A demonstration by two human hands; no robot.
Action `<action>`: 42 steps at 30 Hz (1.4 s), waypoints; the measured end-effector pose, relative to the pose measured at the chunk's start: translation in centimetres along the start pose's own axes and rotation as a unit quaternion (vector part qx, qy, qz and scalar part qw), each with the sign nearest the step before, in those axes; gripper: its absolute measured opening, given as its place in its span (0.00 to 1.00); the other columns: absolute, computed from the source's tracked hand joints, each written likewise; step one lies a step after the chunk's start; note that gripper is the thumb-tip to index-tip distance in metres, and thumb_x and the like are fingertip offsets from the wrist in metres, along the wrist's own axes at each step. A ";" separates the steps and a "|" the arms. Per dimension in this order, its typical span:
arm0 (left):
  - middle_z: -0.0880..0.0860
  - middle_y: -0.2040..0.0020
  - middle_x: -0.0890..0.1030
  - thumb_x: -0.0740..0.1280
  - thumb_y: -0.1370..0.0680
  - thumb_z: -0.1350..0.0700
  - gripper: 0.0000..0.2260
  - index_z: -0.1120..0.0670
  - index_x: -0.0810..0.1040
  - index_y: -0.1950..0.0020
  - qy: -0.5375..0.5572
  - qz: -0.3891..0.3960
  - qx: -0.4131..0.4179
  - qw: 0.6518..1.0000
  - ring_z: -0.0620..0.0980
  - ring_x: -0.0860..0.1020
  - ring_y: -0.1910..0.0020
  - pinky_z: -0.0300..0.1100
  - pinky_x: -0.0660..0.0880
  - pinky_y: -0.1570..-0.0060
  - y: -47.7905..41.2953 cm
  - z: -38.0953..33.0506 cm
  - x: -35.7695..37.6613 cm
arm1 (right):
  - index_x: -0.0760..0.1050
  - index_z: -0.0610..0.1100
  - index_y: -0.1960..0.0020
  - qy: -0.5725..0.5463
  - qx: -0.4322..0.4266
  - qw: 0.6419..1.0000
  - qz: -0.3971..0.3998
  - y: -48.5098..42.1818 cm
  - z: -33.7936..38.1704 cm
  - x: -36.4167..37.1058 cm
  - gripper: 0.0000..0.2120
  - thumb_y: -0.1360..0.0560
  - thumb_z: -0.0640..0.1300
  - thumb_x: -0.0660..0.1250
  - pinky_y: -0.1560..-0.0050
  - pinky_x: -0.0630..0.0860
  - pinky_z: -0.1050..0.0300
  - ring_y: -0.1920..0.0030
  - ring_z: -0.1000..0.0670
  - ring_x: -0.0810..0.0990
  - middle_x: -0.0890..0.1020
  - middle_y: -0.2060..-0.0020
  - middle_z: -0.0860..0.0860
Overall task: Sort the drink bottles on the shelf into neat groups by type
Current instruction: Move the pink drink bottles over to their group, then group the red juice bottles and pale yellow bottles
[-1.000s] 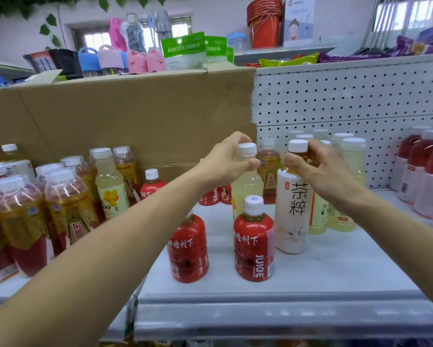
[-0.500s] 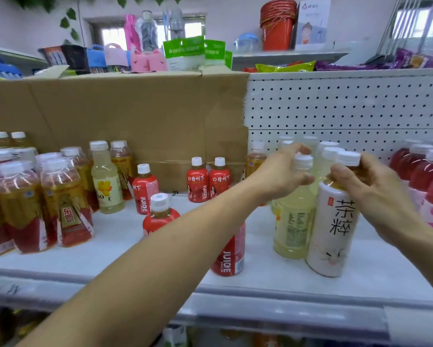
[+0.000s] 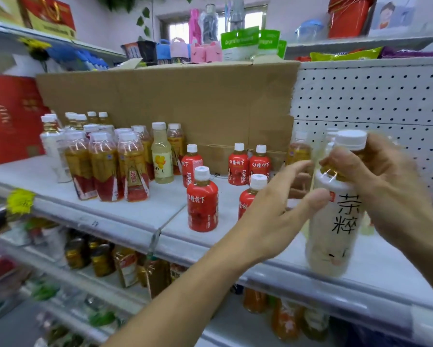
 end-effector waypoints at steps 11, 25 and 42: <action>0.38 0.43 0.79 0.77 0.29 0.48 0.30 0.40 0.64 0.33 0.018 -0.065 -0.103 0.992 0.35 0.79 0.44 0.38 0.80 0.47 8.2 4.4 -8.6 | 0.77 0.49 0.51 -0.156 0.018 0.981 0.118 -0.1 3.7 14.6 0.10 0.27 0.55 0.67 0.59 0.78 0.60 0.56 0.53 0.83 0.84 0.57 0.50; 0.37 0.43 0.80 0.75 0.30 0.41 0.29 0.41 0.66 0.35 -0.054 -0.154 -0.155 0.974 0.37 0.79 0.44 0.48 0.78 0.42 19.5 14.7 -34.0 | 0.78 0.45 0.47 -0.217 0.076 0.945 0.232 -1.4 6.9 44.2 0.17 0.26 0.56 0.62 0.63 0.74 0.70 0.61 0.63 0.81 0.84 0.60 0.58; 0.42 0.45 0.79 0.77 0.28 0.50 0.28 0.47 0.63 0.35 -0.120 -0.357 -0.143 0.915 0.43 0.80 0.45 0.49 0.77 0.44 14.4 27.9 -59.7 | 0.47 0.51 0.21 -0.036 0.171 0.959 0.223 -8.1 -1.3 66.8 0.47 0.28 0.50 0.75 0.29 0.63 0.49 0.28 0.52 0.65 0.59 0.25 0.52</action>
Point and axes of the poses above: each hand's wrist, its own y-axis away from the middle knuckle, its own x-axis out of the palm, z = x × y, the point moved 1 cm from there along -y, towards the middle knuckle
